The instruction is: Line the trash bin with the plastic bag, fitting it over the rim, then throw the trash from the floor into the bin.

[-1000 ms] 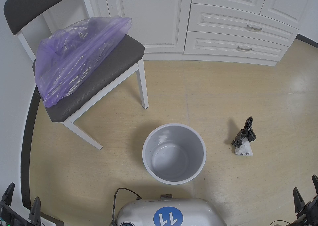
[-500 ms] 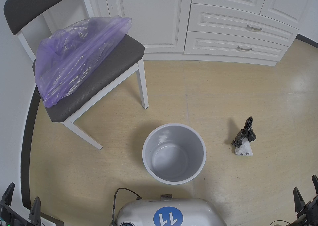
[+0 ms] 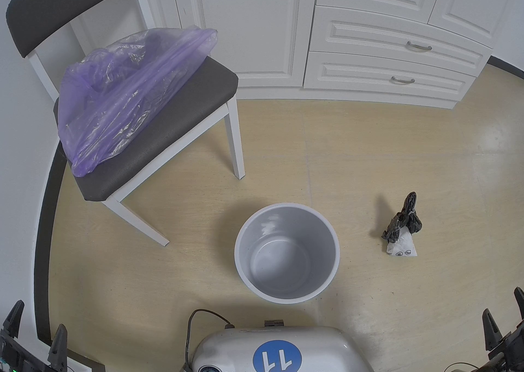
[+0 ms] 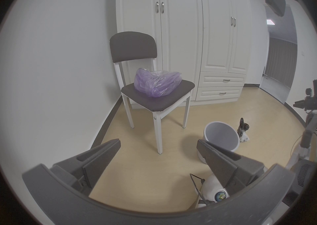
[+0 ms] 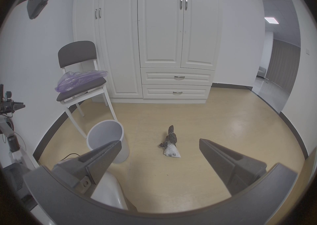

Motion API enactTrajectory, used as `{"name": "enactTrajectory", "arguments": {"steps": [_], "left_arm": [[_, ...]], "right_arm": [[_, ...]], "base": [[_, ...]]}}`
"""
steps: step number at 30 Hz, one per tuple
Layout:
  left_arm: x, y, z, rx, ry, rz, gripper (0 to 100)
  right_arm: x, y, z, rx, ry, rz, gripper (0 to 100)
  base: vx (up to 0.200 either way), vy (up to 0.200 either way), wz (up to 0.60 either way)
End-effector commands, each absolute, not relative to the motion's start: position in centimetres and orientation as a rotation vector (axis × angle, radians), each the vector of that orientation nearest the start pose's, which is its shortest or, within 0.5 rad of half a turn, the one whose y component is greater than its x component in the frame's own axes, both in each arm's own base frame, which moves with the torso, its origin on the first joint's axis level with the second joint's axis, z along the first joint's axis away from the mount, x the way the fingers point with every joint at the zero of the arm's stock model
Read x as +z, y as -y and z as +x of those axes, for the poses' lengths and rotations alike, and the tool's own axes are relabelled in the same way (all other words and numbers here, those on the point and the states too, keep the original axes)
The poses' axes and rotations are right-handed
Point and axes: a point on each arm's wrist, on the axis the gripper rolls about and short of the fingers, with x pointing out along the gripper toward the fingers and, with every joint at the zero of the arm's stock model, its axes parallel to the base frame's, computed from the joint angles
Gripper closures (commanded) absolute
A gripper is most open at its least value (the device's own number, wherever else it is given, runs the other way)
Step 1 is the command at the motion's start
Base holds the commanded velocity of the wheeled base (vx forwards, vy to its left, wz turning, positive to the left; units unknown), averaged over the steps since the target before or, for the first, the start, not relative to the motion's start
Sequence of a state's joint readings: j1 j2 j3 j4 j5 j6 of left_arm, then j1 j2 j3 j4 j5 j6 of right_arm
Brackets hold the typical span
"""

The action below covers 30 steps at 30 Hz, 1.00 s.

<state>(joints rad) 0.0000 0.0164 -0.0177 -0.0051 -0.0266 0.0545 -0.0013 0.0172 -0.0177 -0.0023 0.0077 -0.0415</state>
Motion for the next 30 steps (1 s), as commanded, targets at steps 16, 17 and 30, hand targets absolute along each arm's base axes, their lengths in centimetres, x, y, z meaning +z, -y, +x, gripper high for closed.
{"name": "enactTrajectory", "arguments": {"steps": [16,17,30], "left_arm": [[13.4,0.0,-3.7,-0.006,0.321,-0.022,0],[13.4,0.0,-3.7,-0.013,0.307,-0.016,0],[16.9,0.0,0.3,0.001,-0.069,0.046,0]], "right_arm": [[9.4,0.0,-2.6,-0.005,0.121,0.019,0],[10.6,0.0,-3.0,0.005,0.19,0.033,0],[18.5,-0.2,0.2,0.096,-0.151,0.073,0]], "base": [[0.0,0.0,0.0],[0.0,0.0,0.0],[0.0,0.0,0.0]]}}
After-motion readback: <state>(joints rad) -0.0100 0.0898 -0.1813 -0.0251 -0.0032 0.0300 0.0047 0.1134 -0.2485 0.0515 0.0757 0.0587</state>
